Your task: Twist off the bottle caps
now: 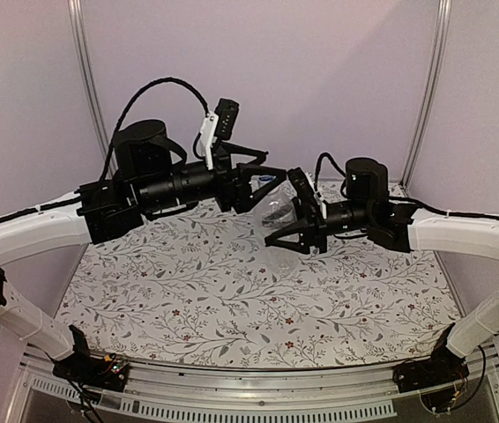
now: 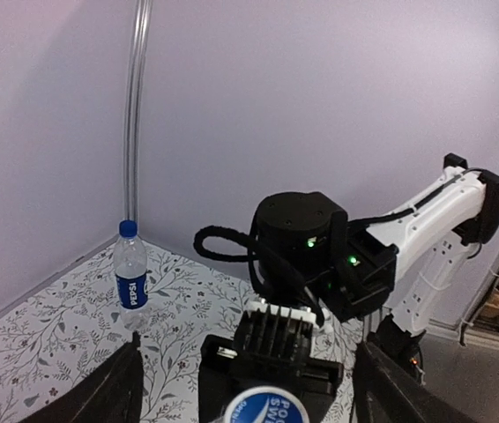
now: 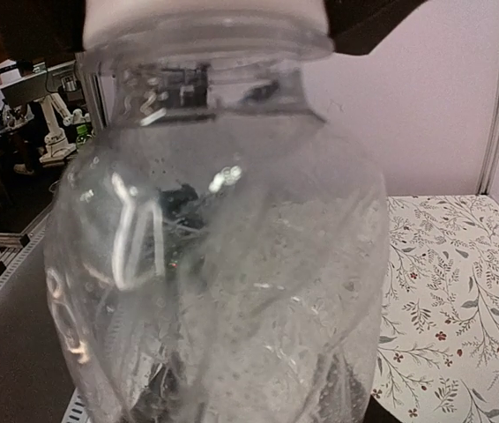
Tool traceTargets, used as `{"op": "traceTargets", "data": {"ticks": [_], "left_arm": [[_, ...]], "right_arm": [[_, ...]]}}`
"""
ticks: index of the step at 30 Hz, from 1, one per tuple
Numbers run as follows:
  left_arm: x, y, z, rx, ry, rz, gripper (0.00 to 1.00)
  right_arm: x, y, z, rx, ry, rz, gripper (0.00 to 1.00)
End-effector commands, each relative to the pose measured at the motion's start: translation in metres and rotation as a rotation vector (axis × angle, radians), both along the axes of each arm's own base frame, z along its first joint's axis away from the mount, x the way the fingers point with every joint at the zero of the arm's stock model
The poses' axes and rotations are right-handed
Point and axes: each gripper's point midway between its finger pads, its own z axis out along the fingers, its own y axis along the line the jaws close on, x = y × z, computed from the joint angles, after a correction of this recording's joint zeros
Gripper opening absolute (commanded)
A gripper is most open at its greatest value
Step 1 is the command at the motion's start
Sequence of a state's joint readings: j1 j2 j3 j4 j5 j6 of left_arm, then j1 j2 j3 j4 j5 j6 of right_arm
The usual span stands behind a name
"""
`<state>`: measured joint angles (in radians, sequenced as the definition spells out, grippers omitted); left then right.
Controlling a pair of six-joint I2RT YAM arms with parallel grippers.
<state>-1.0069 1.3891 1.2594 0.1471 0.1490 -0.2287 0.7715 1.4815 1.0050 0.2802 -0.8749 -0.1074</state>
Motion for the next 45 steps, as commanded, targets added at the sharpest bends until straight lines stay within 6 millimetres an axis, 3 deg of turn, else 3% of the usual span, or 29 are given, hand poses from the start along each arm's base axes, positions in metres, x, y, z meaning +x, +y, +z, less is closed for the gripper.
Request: {"op": "traceTargets", "data": {"ticks": [1,9,18,23,29,37,45], "left_arm": [[-0.026,-0.001,0.019,-0.01,-0.119,-0.18,0.83],[-0.044,0.001,0.019,0.0,-0.154,-0.338,0.77],[-0.041,0.006,0.02,-0.032,-0.088,-0.48,0.66],[-0.047,0.005,0.018,-0.036,-0.065,-0.57,0.66],[-0.048,-0.001,0.014,-0.032,-0.045,-0.609,0.65],[-0.048,-0.007,0.006,-0.023,-0.015,-0.645,0.5],[-0.047,-0.008,-0.002,-0.013,-0.007,-0.649,0.46]], "right_arm": [[-0.021,0.0,0.011,0.017,0.016,0.157,0.43],[-0.032,0.0,0.012,0.014,0.051,0.239,0.44],[-0.038,0.001,0.012,0.007,0.065,0.271,0.44],[-0.039,0.002,0.012,0.004,0.067,0.285,0.44],[-0.042,0.004,0.011,-0.001,0.075,0.299,0.44],[-0.042,0.006,0.008,-0.006,0.079,0.298,0.44],[-0.041,0.006,0.008,-0.008,0.077,0.291,0.44]]}}
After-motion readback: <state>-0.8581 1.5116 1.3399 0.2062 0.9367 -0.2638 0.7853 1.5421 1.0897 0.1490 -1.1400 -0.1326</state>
